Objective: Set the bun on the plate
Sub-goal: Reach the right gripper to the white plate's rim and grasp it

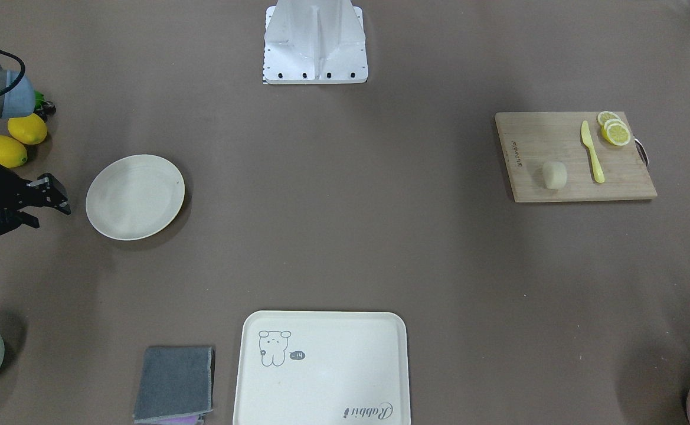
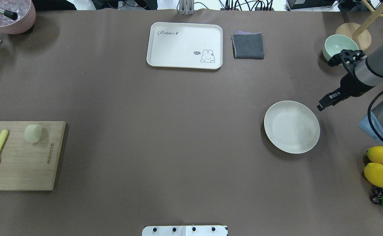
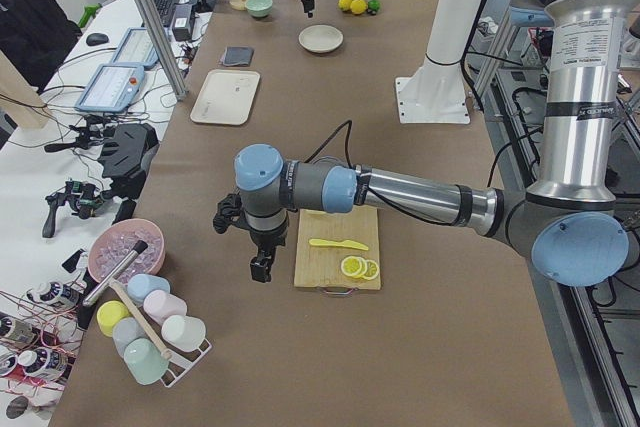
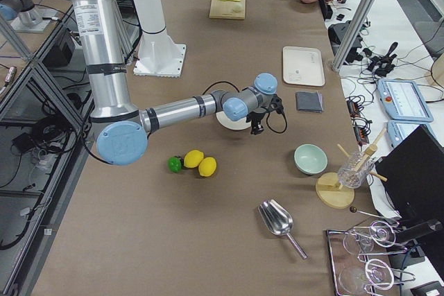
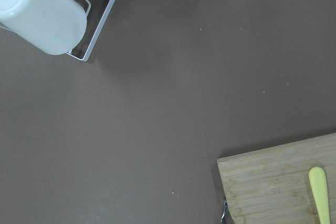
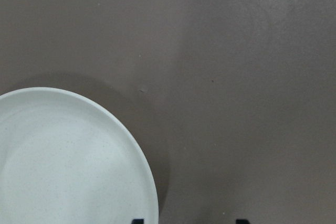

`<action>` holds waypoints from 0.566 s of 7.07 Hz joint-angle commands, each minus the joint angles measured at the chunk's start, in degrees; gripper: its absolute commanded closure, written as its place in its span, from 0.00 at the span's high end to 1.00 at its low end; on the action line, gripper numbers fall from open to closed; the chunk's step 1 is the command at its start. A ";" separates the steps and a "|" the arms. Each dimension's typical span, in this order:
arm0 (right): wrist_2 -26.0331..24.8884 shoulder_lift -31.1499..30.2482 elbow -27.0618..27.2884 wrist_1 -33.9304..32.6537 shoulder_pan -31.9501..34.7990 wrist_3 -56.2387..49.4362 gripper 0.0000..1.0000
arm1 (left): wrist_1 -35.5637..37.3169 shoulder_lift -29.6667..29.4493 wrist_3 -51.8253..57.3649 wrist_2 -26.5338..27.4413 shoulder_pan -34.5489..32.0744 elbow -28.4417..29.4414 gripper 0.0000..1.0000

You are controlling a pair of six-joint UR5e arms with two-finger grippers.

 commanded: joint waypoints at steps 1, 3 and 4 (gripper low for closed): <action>-0.11 -0.32 -0.51 0.84 -2.30 1.69 1.00 | 0.04 -0.08 -0.03 -0.03 0.00 -0.26 0.98; -0.20 -0.32 -0.95 0.84 -5.03 1.69 0.91 | -0.05 -0.08 -5.44 0.06 0.00 -1.83 0.98; -0.11 -0.32 -1.39 0.84 -5.30 1.69 0.73 | -0.05 0.18 -5.65 -0.03 0.00 -2.10 0.98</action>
